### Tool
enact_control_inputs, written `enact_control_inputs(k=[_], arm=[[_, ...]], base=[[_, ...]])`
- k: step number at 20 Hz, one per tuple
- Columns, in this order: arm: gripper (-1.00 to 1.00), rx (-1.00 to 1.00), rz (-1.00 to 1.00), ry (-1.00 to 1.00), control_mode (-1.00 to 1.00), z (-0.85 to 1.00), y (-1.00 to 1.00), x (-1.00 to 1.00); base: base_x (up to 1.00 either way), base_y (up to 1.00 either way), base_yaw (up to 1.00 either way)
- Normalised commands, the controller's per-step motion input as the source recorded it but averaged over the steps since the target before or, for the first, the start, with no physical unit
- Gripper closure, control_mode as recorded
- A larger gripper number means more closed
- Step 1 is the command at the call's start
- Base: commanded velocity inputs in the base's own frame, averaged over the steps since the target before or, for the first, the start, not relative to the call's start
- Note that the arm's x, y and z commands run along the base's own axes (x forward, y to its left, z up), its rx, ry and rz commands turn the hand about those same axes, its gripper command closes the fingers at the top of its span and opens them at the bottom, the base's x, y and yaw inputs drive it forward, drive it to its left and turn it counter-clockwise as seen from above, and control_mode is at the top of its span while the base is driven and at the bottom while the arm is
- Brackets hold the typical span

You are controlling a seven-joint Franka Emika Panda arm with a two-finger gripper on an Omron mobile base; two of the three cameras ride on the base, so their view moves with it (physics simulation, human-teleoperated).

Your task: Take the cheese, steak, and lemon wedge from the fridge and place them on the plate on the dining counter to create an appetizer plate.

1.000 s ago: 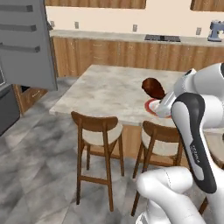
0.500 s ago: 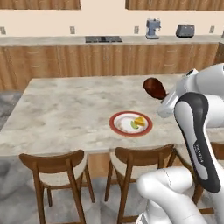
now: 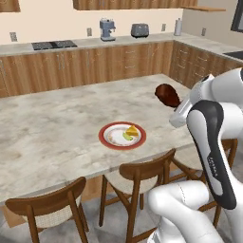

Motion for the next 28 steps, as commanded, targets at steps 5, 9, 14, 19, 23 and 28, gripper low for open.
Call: enact_control_inputs(k=[5, 9, 14, 19, 23, 28], arm=[[1.0, 0.0, 0.0, 0.0, 1.0, 0.0, 0.0, 0.0], [1.0, 0.0, -0.1, 0.09, -1.0, -0.23, 0.09, 0.29], [1.0, 0.0, -0.09, 0.18, -1.0, -0.25, 0.31, 0.45], [1.0, -0.02, -0.2, 0.13, -1.0, -0.39, 0.62, 0.21], [1.0, 0.08, -0.32, 0.12, -1.0, -0.43, 0.53, 0.2], [1.0, 0.21, -0.44, 0.06, -1.0, -0.38, 0.25, 0.0]], base=[[0.2, 0.05, -0.01], [0.05, 0.03, -0.01], [0.0, 0.0, 0.0], [0.0, 0.0, 0.0], [0.0, 0.0, 0.0], [0.0, 0.0, 0.0]])
